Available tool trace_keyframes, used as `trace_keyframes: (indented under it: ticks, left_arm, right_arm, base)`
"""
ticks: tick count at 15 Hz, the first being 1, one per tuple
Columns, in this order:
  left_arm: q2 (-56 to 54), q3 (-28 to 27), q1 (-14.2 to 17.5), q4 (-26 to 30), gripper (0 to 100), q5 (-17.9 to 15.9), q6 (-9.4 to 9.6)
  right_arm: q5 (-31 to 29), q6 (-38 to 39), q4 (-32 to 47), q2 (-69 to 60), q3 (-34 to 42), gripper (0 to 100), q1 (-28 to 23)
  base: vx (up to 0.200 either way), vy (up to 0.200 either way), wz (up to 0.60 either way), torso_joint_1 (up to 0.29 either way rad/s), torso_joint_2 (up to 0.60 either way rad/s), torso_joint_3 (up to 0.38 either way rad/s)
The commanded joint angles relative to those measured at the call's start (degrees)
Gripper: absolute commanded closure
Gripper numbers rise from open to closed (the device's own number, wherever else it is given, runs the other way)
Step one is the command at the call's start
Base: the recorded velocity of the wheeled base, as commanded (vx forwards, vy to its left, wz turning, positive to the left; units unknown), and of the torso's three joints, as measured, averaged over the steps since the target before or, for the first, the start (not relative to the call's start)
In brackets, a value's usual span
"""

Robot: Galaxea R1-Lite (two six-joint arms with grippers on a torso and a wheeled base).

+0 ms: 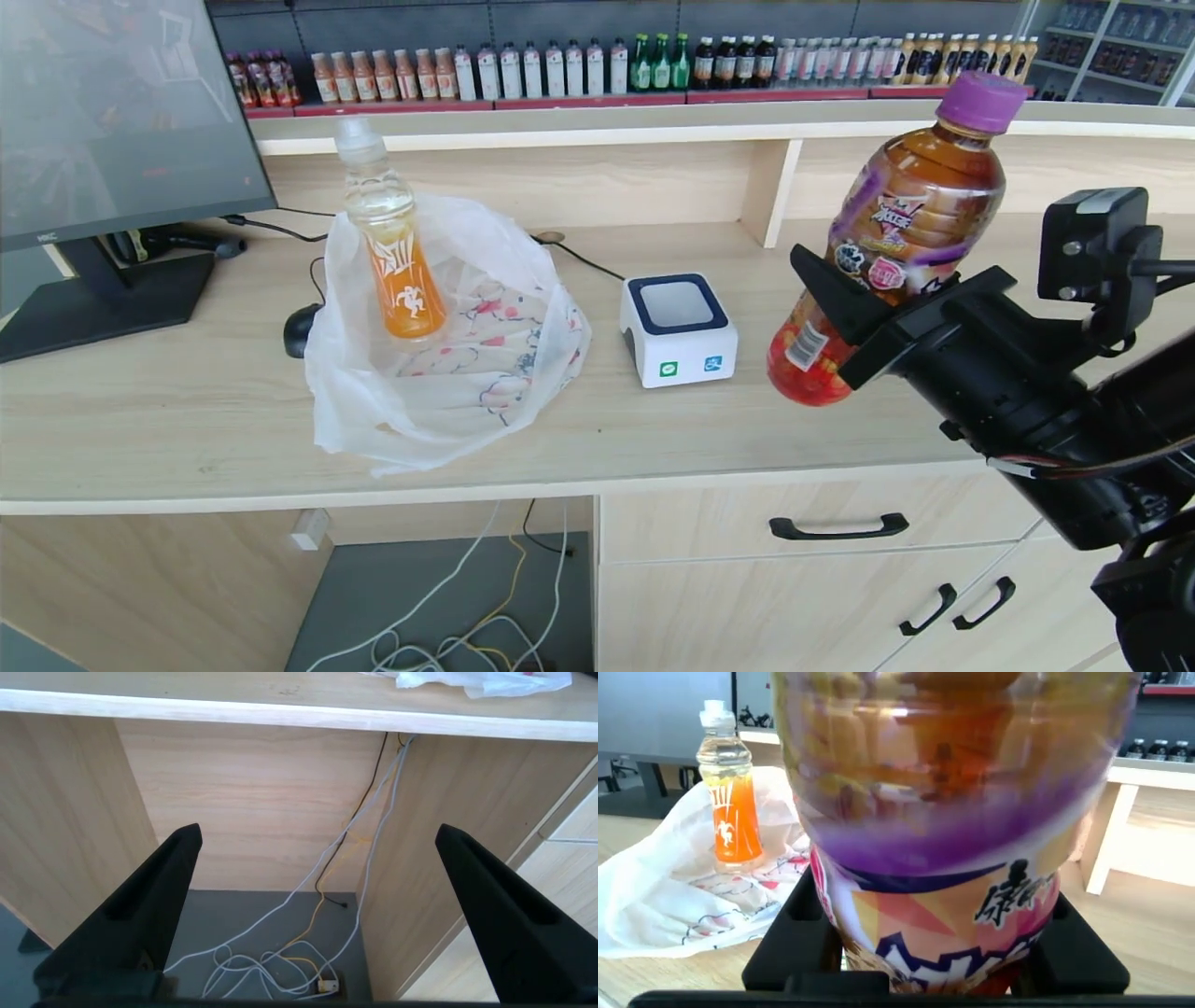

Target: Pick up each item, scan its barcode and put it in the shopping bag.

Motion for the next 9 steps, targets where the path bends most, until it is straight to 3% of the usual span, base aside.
trace_keyframes:
  ticks: [1, 9]
  left_arm:
    - [-0.02, 0.00, -0.02, -0.02, 0, 0.06, -0.03]
    - [-0.02, 0.00, -0.02, -0.02, 0, 0.06, -0.12]
  right_arm:
    - [0.06, -0.02, 0.14, 0.39, -0.35, 100, 0.01]
    - [-0.03, 0.51, 0.14, 0.74, -1.93, 100, -0.78]
  base:
    - [0.000, 0.200, 0.00, 0.002, 0.00, 0.002]
    - [0.000, 0.200, 0.00, 0.004, 0.00, 0.001]
